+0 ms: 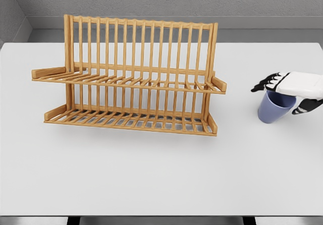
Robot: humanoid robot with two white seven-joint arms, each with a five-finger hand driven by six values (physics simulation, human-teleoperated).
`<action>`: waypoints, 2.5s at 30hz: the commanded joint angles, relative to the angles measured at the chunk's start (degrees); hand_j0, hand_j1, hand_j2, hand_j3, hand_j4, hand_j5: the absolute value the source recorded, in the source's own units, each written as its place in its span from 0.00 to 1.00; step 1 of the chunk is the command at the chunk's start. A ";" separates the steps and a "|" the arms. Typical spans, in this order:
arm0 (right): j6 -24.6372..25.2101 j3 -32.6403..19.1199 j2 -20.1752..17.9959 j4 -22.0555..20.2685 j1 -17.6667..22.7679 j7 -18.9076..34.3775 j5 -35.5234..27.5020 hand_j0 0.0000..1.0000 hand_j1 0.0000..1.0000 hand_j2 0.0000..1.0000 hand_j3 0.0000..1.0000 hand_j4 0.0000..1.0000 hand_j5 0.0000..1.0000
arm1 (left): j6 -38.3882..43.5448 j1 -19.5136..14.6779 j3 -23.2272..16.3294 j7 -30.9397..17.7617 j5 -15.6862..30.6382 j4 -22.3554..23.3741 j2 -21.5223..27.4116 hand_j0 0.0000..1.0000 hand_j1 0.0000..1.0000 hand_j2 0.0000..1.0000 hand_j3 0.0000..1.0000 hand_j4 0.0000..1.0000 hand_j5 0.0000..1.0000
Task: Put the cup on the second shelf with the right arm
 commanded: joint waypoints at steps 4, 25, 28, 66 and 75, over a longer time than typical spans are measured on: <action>0.15 0.21 -0.10 -0.09 0.00 -0.02 -0.30 0.69 0.69 0.69 0.69 0.69 0.69 | 0.03 0.00 0.00 -0.01 0.01 0.01 0.00 1.00 1.00 1.00 1.00 1.00 1.00; 0.15 -3.57 -0.19 -0.35 -3.16 -0.02 -0.30 0.61 0.61 0.61 0.61 0.61 0.61 | 0.03 0.00 0.00 -0.01 0.01 0.01 0.00 1.00 1.00 1.00 1.00 1.00 1.00; 0.15 -4.45 -0.19 -0.35 -4.22 -0.02 -0.30 0.61 0.61 0.61 0.61 0.61 0.61 | 0.03 0.00 0.00 -0.01 0.01 0.01 0.00 1.00 1.00 1.00 1.00 1.00 1.00; 0.15 -7.00 3.24 -10.11 -9.84 -0.02 -0.56 0.59 0.59 0.59 0.59 0.59 0.59 | 0.03 0.00 0.00 -0.01 0.01 0.01 0.00 1.00 1.00 1.00 1.00 1.00 1.00; 0.15 -7.00 4.82 -11.95 -10.99 -0.02 -0.56 0.59 0.59 0.59 0.59 0.59 0.59 | 0.03 0.00 0.00 -0.01 0.01 0.01 0.00 1.00 1.00 1.00 1.00 1.00 1.00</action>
